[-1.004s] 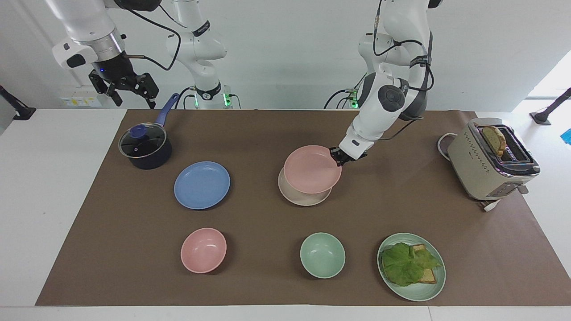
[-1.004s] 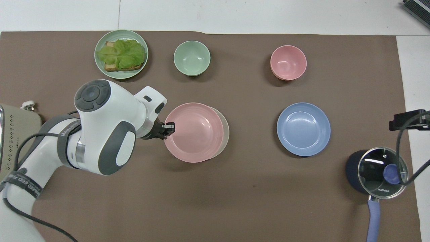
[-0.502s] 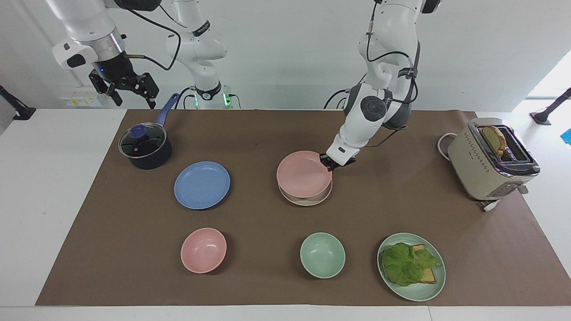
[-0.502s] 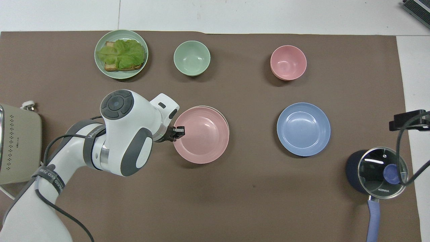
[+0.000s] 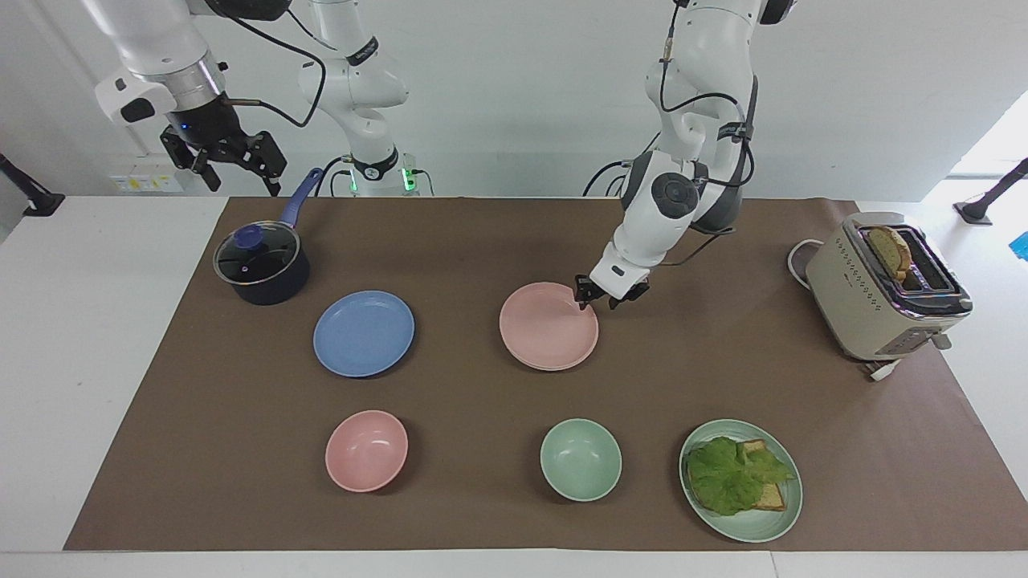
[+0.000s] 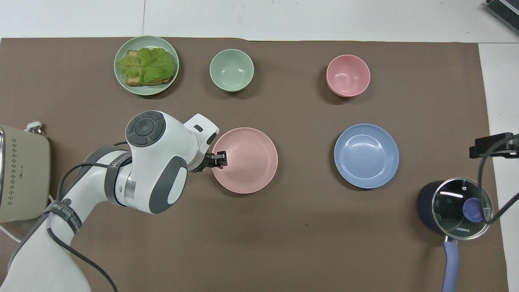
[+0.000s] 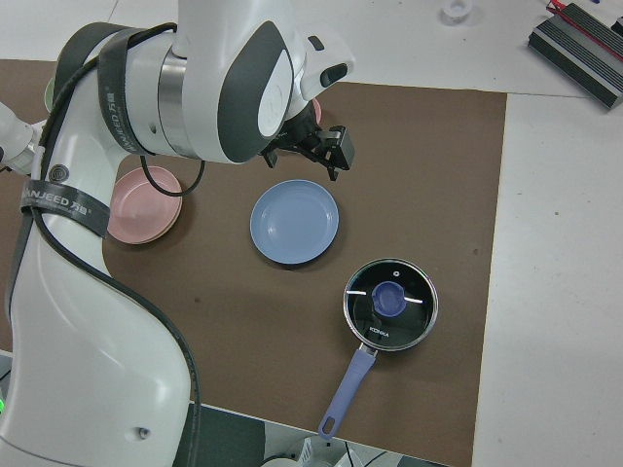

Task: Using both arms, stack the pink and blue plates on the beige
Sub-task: 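Open the left gripper to release the pink plate, then withdraw the left gripper while the right gripper reaches the blue plate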

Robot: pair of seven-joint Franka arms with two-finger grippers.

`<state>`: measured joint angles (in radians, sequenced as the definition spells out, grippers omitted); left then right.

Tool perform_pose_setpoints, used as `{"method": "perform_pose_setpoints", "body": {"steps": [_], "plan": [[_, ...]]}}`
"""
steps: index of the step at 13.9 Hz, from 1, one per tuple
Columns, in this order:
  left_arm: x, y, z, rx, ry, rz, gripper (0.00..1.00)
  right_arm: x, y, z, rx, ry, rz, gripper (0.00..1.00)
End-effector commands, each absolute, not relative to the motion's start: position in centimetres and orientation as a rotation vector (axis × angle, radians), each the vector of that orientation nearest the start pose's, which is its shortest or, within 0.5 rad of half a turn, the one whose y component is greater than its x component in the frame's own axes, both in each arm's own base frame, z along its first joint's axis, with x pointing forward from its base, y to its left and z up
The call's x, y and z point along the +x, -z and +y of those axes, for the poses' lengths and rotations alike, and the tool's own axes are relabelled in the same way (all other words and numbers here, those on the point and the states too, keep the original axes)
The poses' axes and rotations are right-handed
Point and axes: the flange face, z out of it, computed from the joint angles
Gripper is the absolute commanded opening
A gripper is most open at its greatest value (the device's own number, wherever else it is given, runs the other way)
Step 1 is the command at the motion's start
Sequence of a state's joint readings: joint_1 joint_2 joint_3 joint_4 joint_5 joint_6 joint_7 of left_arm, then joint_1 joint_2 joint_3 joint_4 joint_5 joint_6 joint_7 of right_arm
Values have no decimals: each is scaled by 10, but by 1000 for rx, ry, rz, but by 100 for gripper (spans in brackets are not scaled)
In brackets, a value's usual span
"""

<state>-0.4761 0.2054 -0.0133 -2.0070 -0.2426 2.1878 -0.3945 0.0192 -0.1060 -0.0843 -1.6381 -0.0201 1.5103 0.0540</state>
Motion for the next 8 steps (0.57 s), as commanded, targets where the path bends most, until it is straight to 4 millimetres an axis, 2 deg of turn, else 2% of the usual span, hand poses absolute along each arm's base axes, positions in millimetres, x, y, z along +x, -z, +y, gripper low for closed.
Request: {"method": "perform_pose_setpoints", "body": {"steps": [1,3,5,7,8], "plan": [[535,-364,-256,-3316,-141,-156,100,509,-630,-41,-3136,-39,165,100],[564,-388,-216,-3276,-71,-183,100,516,-616,-42,-3137,11,155,100],[578,-402,-176,-3215,-56,-119,100,520,-598,-41,-3138,9,154,100],[594,-417,-122,-3219,-17,-112,100,526,-566,-41,-3138,12,151,100],[600,-428,-102,-3218,-18,-82,100,529,-549,-40,-3138,0,149,100]]}}
